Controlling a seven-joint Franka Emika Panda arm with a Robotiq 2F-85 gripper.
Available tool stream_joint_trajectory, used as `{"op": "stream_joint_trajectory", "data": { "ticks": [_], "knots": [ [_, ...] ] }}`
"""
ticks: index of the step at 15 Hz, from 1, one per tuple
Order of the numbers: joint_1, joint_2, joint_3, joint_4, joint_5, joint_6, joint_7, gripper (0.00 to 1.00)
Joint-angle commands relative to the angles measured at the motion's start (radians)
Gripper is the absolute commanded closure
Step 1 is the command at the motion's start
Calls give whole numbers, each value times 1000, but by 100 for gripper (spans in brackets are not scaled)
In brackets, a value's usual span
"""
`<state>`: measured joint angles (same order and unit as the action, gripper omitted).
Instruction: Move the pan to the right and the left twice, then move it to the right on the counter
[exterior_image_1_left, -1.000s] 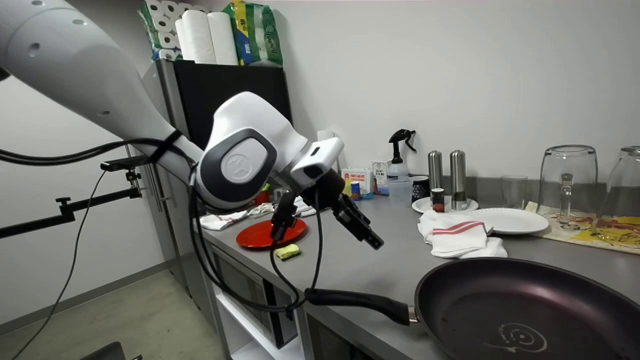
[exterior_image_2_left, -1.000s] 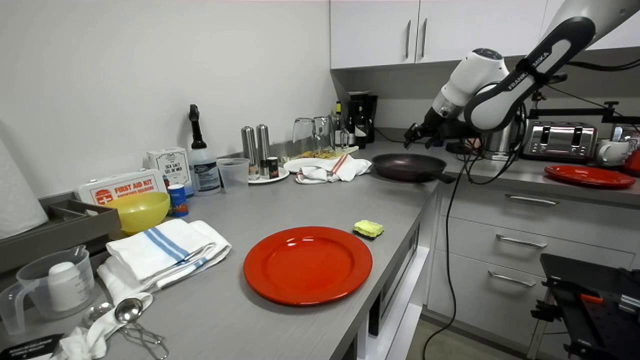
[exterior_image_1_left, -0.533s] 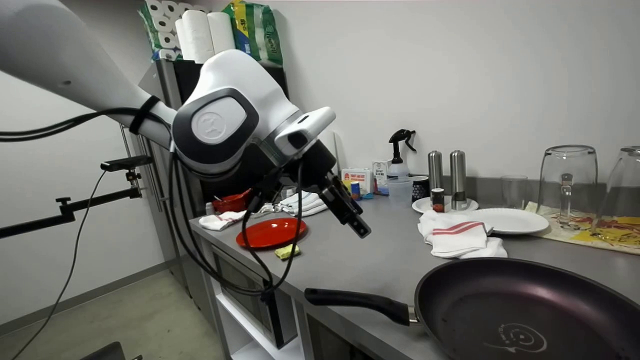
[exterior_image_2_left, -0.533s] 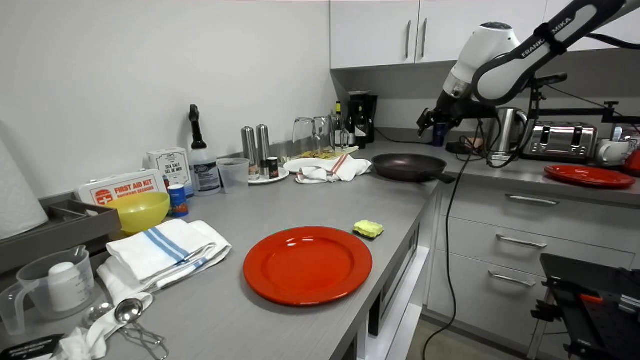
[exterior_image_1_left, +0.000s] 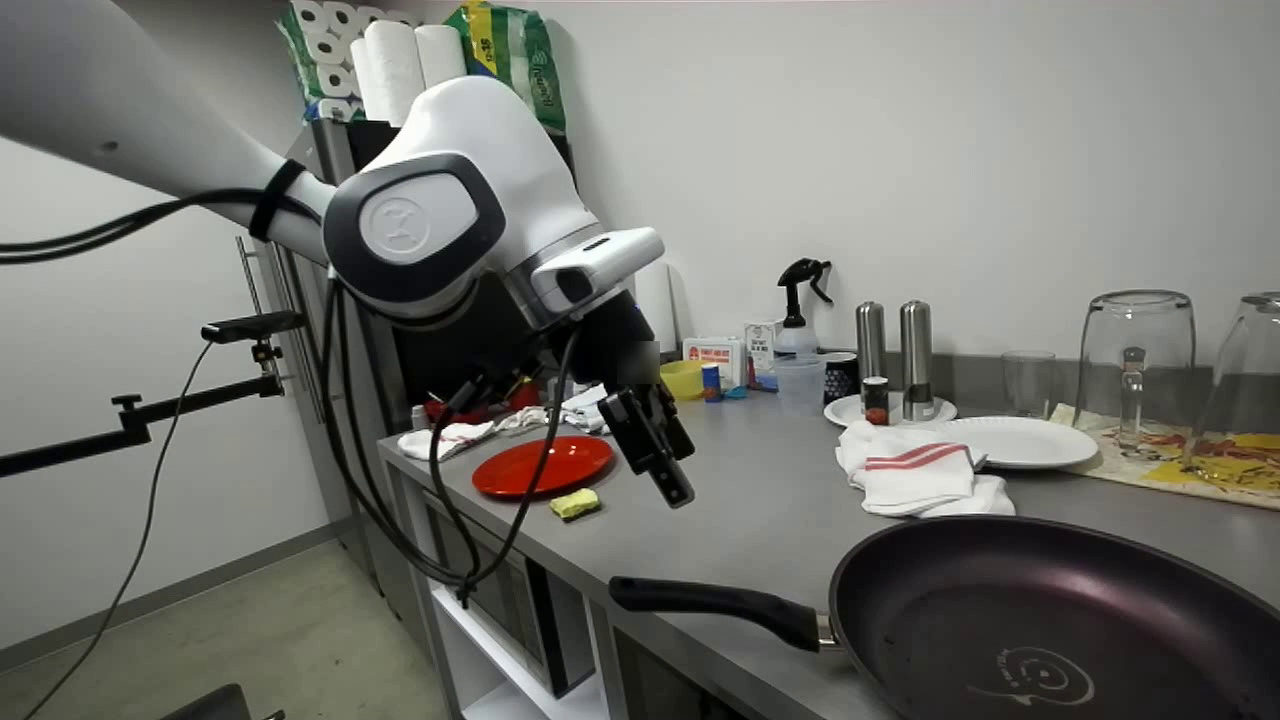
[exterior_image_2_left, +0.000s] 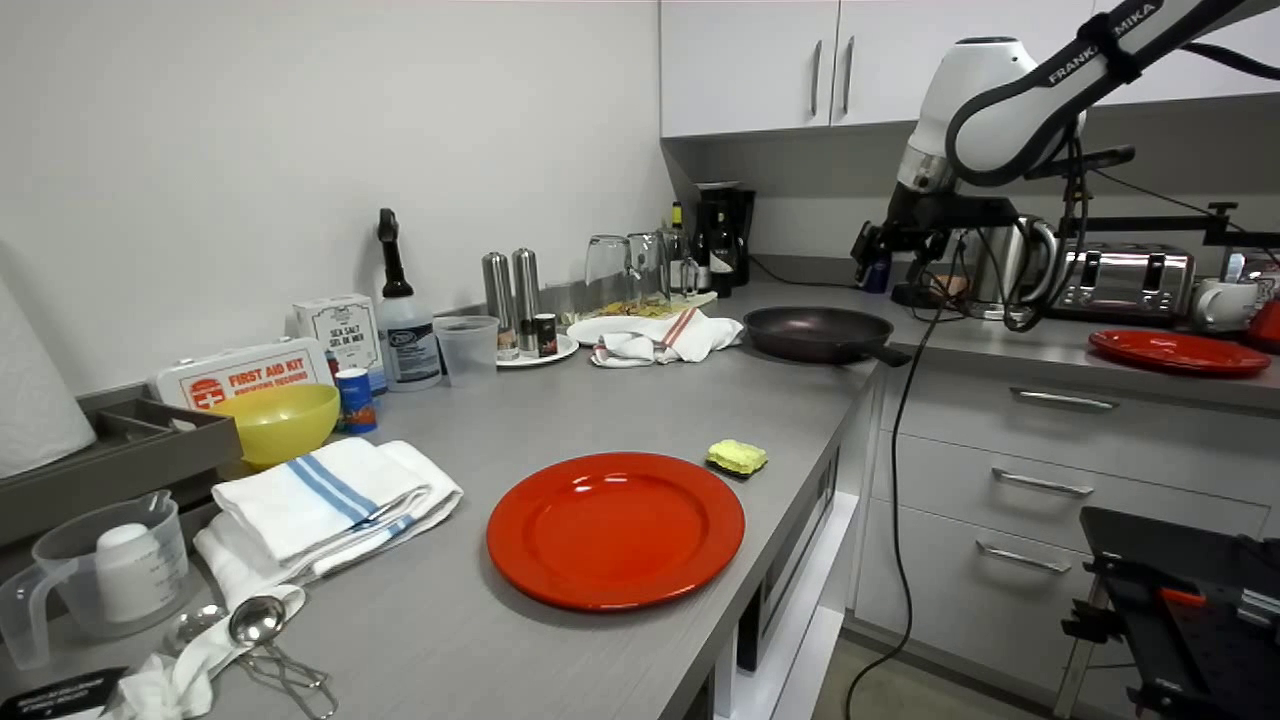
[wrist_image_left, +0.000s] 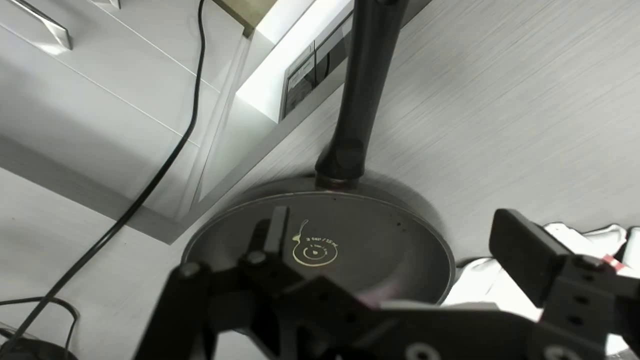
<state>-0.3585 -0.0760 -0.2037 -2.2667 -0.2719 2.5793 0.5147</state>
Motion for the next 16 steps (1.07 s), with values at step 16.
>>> {"op": "stream_joint_trajectory", "data": {
  "ticks": [16],
  "knots": [
    [1,122,-33,-103,-37,384,113,0]
  ]
}}
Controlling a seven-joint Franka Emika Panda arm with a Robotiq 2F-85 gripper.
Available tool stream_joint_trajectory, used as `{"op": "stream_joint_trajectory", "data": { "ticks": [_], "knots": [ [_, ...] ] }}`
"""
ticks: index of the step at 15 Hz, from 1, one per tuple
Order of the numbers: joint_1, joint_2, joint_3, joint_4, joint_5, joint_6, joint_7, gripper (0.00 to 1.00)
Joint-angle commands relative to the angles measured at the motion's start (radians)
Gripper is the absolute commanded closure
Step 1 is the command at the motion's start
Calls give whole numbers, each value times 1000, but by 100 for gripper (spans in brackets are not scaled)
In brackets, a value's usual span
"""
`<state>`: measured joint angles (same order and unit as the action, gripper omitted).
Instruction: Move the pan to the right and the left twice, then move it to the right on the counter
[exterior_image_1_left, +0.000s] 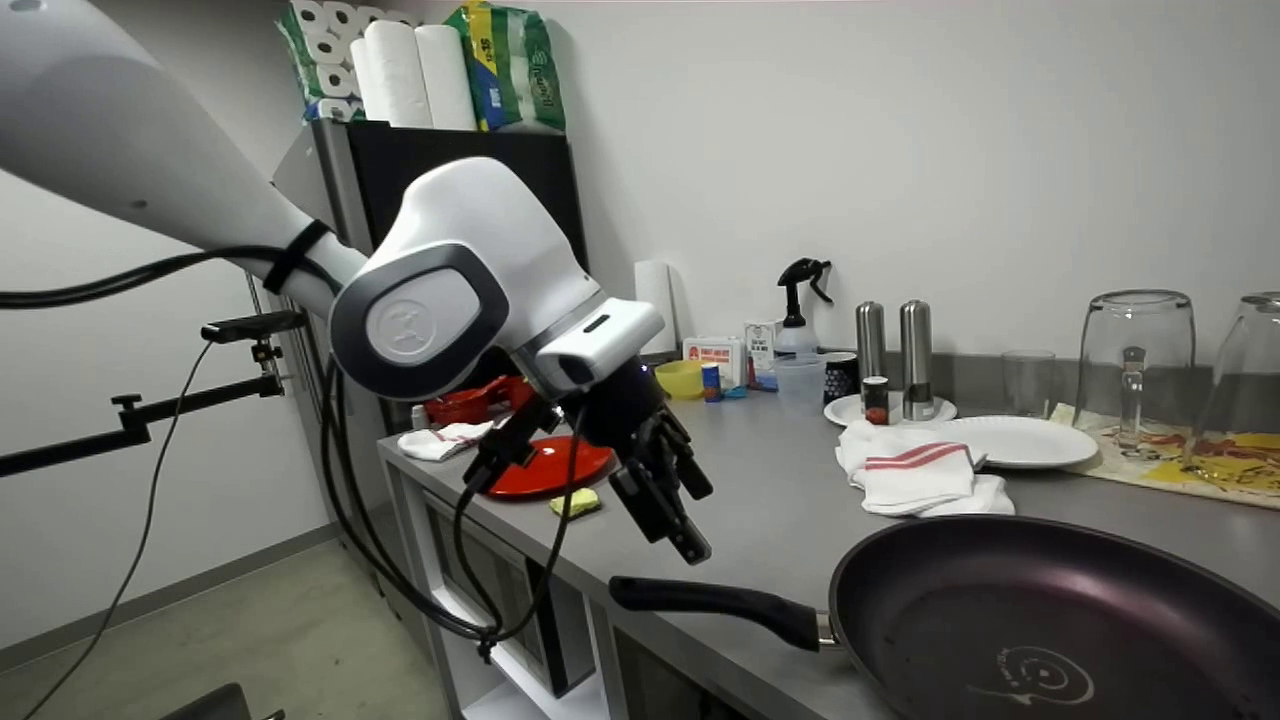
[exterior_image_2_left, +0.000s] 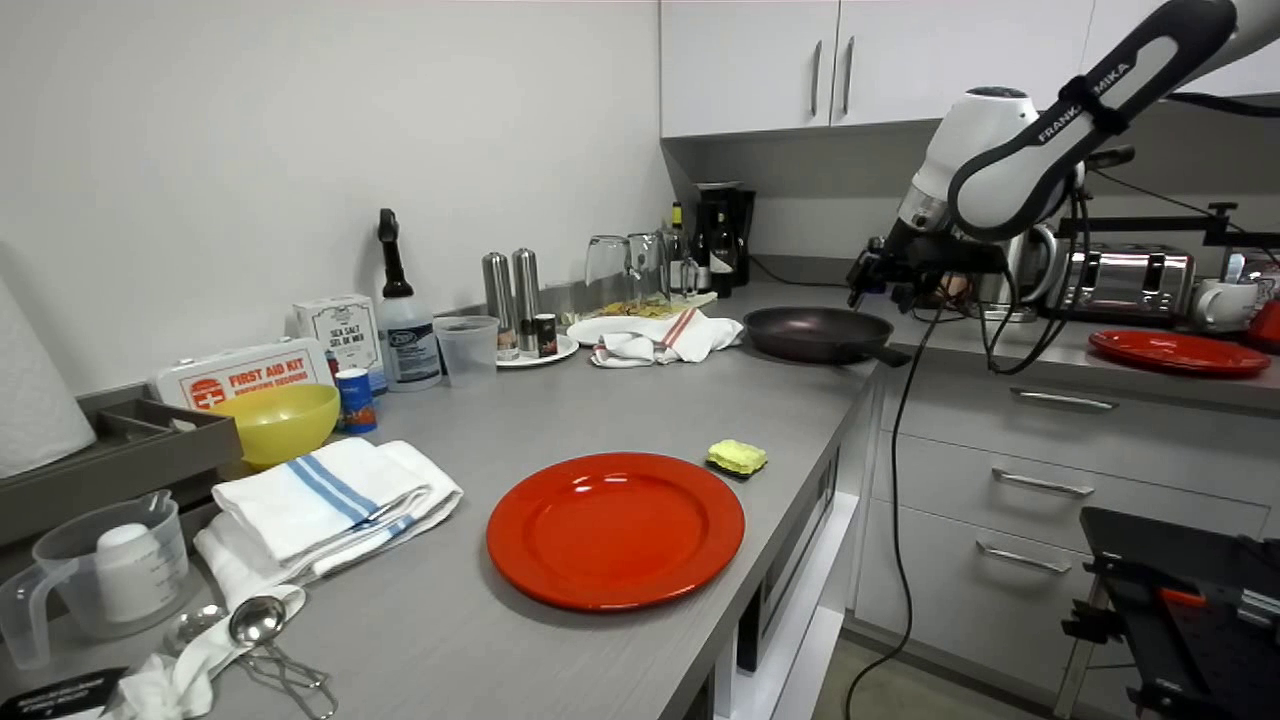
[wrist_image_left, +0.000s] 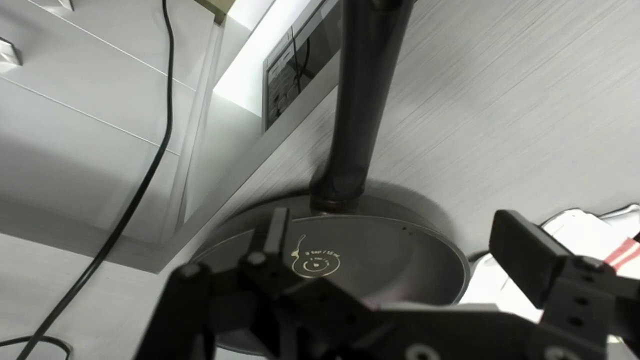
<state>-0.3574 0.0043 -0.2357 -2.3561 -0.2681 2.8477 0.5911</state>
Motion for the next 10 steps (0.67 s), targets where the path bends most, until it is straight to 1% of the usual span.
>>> {"op": "stream_joint_trajectory", "data": {
  "ticks": [1,3,5,7,10],
  "knots": [
    [-1,65,-5,-8,-66,156,48,0],
    [1,102,-19,7,-113,206,76,0],
    [9,127,-45,21,-169,230,114,0],
    [21,142,-82,36,-226,223,166,0],
    [40,157,-121,54,-272,203,249,0]
  ]
}}
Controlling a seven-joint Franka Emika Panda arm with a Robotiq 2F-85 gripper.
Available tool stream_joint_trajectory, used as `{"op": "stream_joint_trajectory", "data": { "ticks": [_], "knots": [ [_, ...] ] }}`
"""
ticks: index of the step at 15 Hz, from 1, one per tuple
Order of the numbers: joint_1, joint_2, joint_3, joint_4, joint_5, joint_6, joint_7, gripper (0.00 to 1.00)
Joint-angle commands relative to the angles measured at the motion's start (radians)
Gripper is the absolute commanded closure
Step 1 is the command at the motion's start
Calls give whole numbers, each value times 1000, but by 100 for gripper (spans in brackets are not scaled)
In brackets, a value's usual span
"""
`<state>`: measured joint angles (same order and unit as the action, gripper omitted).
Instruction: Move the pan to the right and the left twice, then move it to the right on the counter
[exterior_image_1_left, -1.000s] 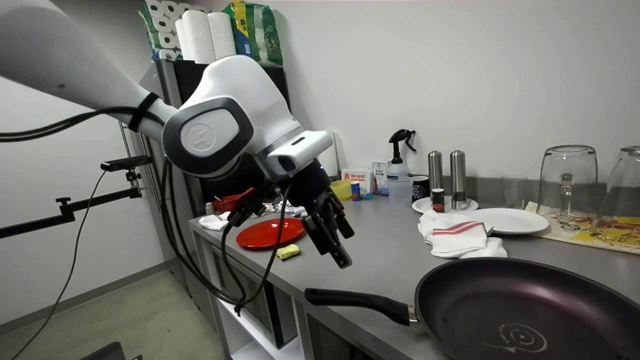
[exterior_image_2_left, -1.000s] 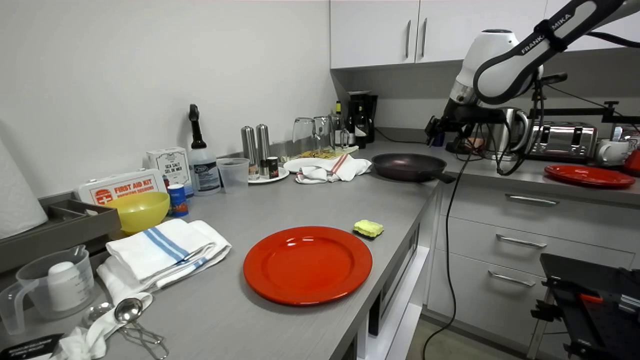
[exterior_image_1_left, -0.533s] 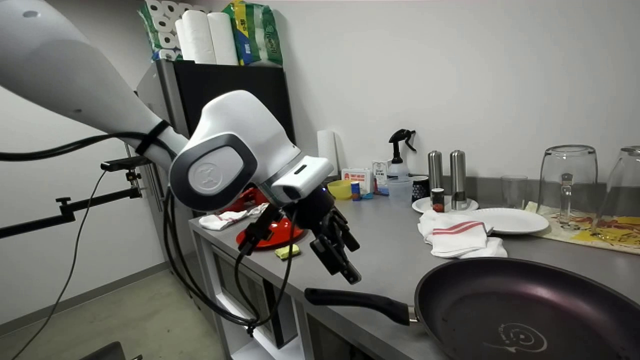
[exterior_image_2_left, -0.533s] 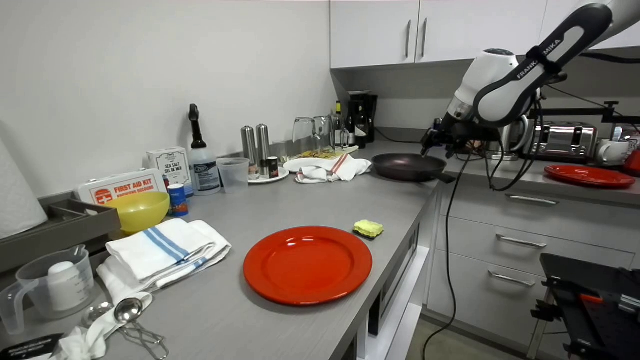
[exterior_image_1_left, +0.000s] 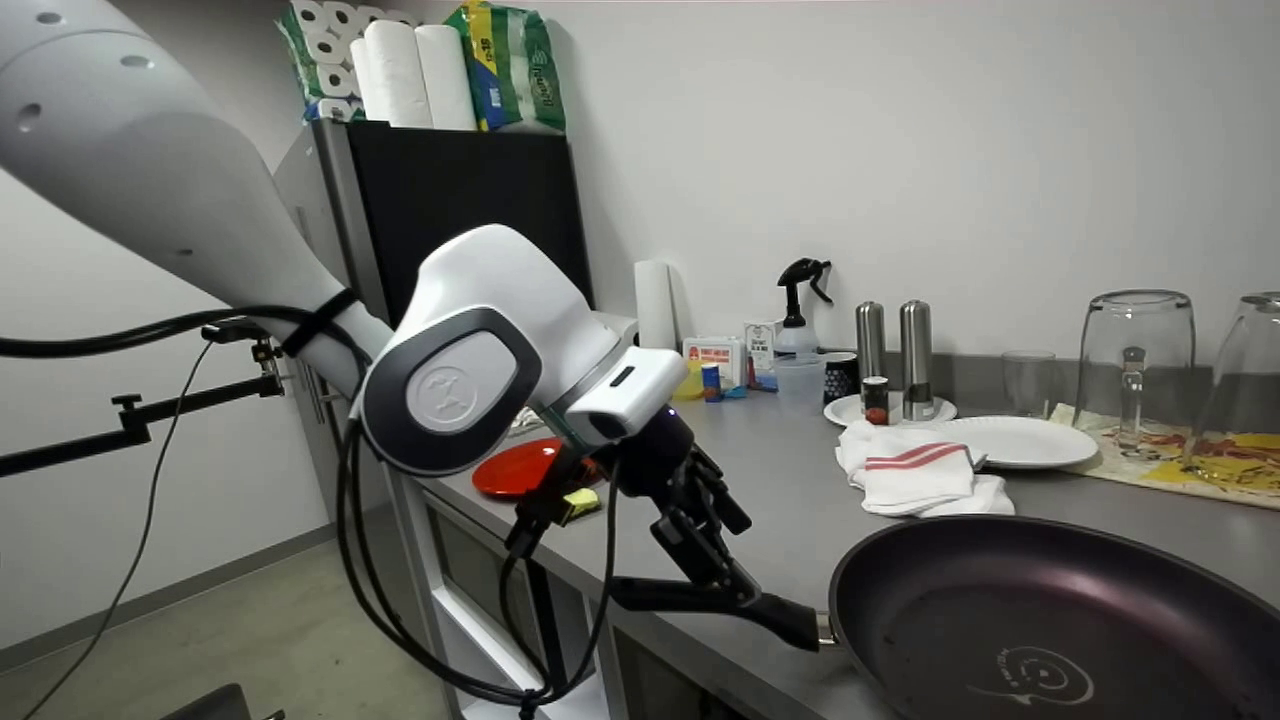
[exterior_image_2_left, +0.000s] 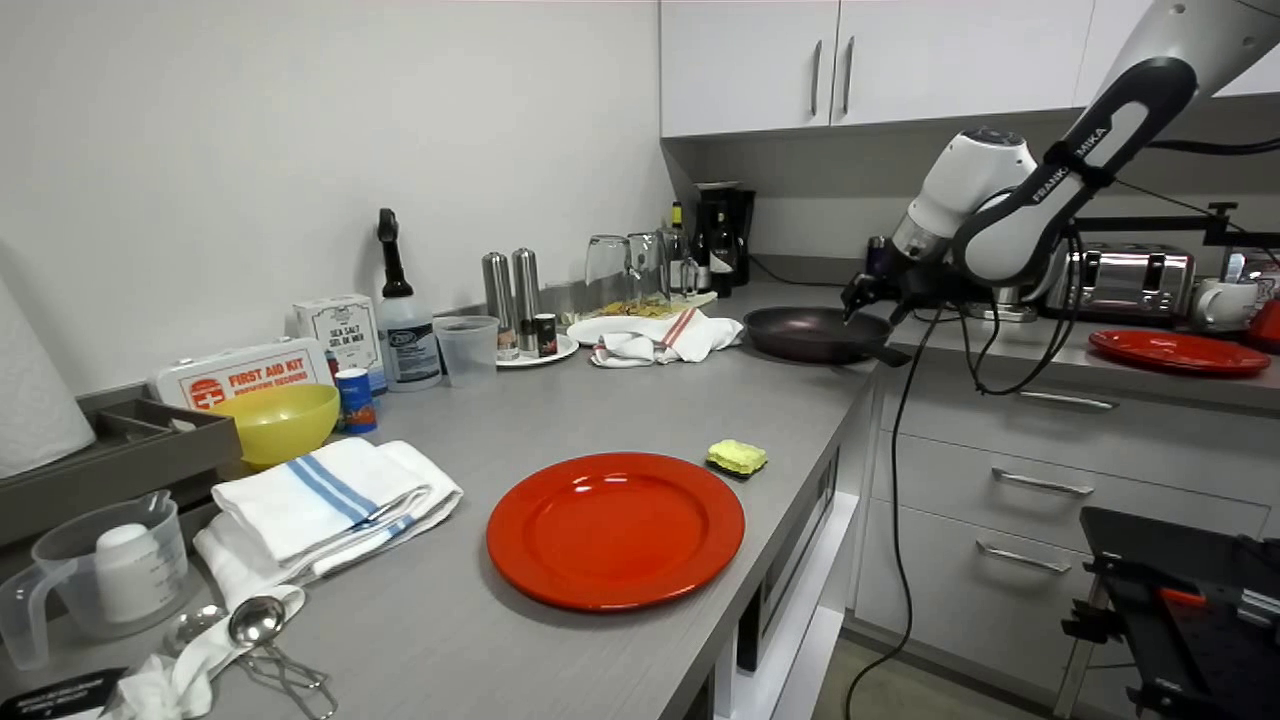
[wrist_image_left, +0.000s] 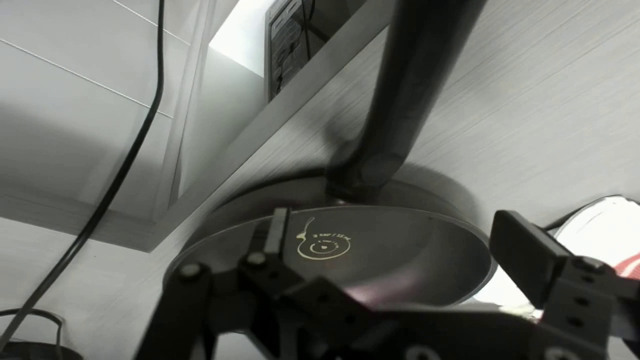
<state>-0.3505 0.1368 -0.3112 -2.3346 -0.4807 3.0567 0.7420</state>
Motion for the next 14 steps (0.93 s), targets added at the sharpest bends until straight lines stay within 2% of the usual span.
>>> {"op": "stream_joint_trajectory", "data": {
  "ticks": [1,7,14],
  "knots": [
    [42,31,-56,37,-70,-7,129,0],
    [99,67,-85,48,-90,-4,254,0],
    [184,143,-179,102,-161,-4,366,0]
  ]
}}
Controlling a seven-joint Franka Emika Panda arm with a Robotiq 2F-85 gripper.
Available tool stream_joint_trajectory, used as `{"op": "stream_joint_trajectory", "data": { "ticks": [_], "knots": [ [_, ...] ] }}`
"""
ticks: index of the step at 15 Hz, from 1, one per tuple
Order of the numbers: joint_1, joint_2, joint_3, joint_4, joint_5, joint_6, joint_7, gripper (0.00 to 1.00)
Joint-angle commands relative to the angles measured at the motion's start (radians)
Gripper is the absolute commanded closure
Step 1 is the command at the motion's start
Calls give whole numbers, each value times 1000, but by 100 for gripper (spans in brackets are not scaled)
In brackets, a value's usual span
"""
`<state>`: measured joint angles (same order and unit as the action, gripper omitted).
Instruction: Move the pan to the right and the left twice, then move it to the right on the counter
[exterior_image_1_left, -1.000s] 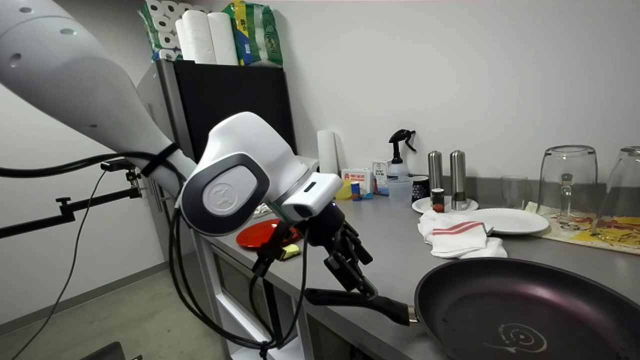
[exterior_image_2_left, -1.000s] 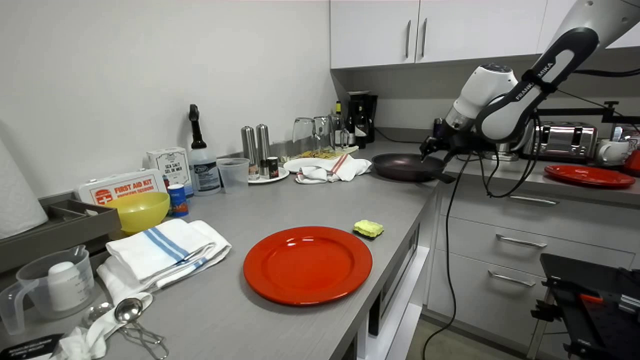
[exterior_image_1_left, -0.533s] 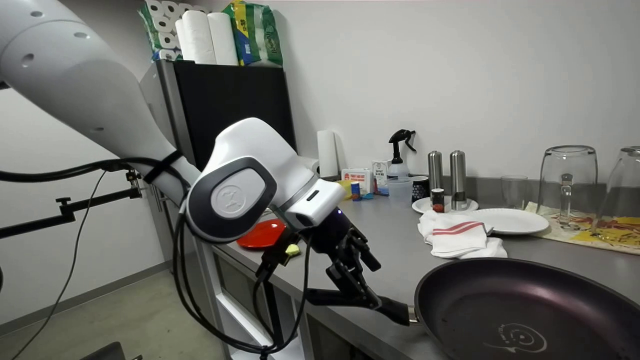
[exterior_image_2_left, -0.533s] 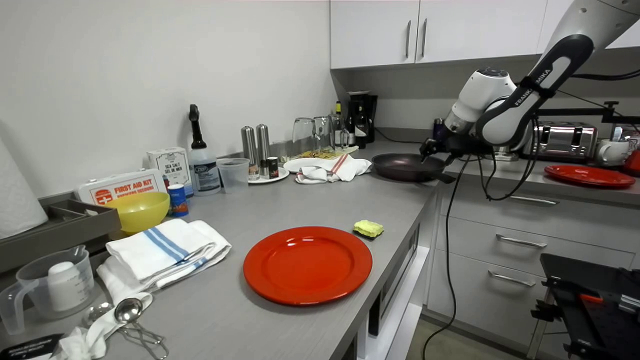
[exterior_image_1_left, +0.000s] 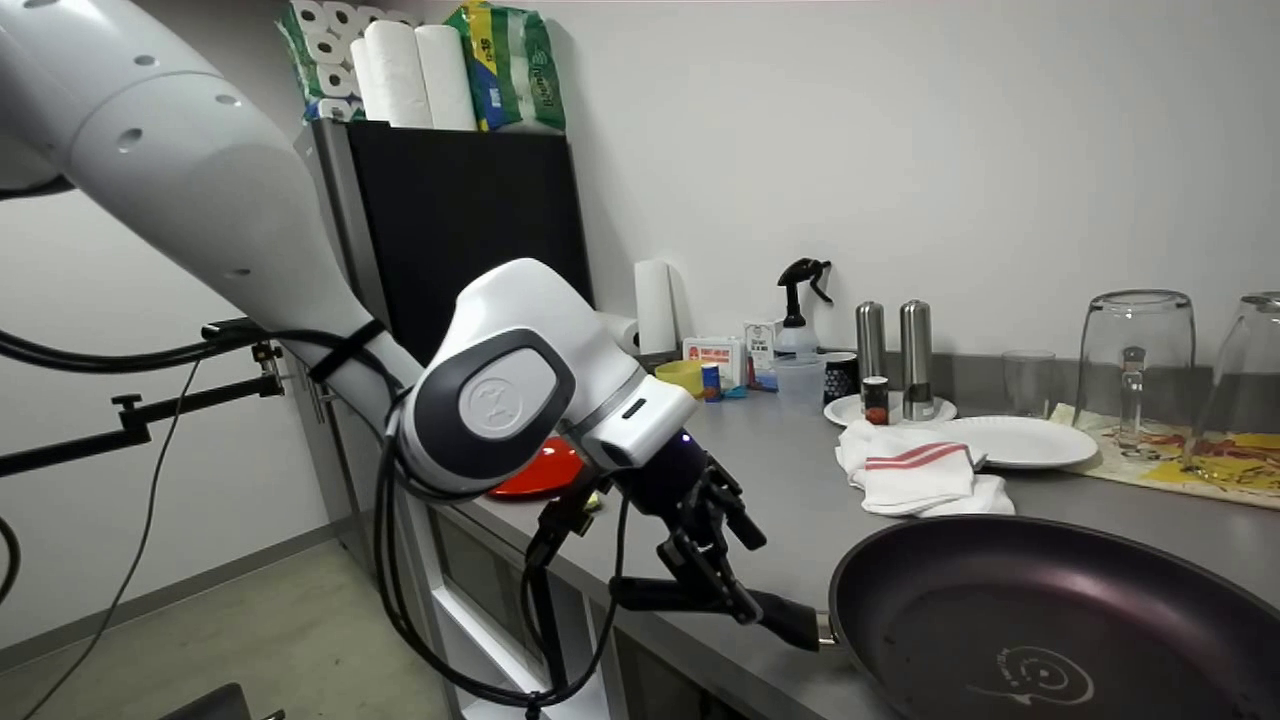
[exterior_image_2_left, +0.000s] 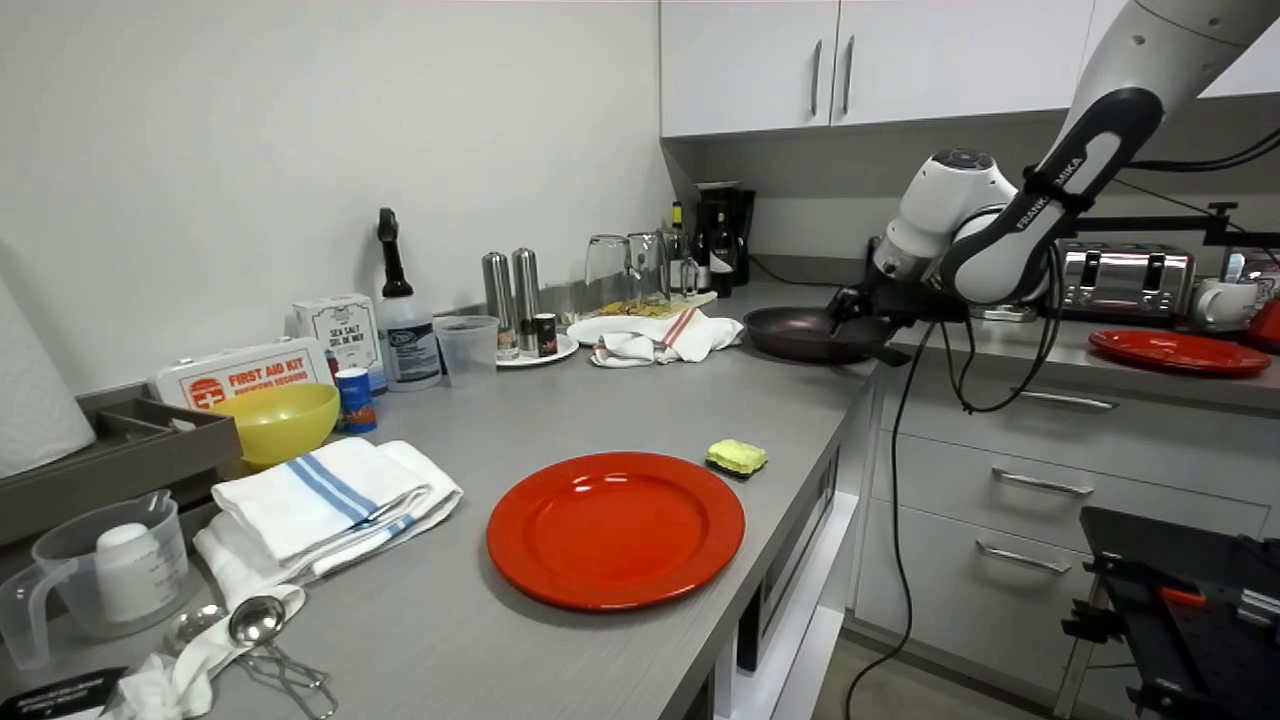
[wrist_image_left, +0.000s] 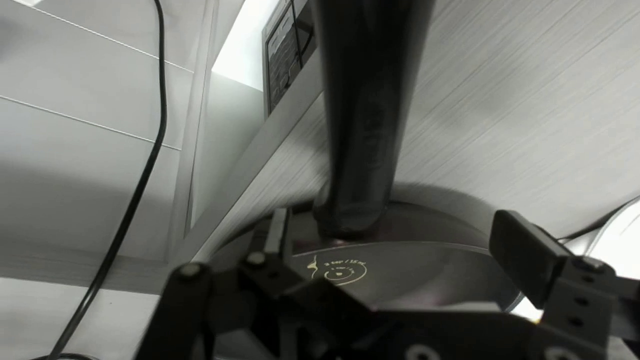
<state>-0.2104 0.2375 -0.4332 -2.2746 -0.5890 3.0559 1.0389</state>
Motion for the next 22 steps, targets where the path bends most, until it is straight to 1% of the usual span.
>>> {"op": "stream_joint_trajectory", "data": {
  "ticks": [1,5,12,22],
  "knots": [
    [53,50,-71,47,-59,-3,77,0],
    [84,77,-114,61,-72,3,95,0],
    [74,114,-89,65,-40,24,61,0],
    [51,171,-76,122,-29,19,46,0]
  ]
}}
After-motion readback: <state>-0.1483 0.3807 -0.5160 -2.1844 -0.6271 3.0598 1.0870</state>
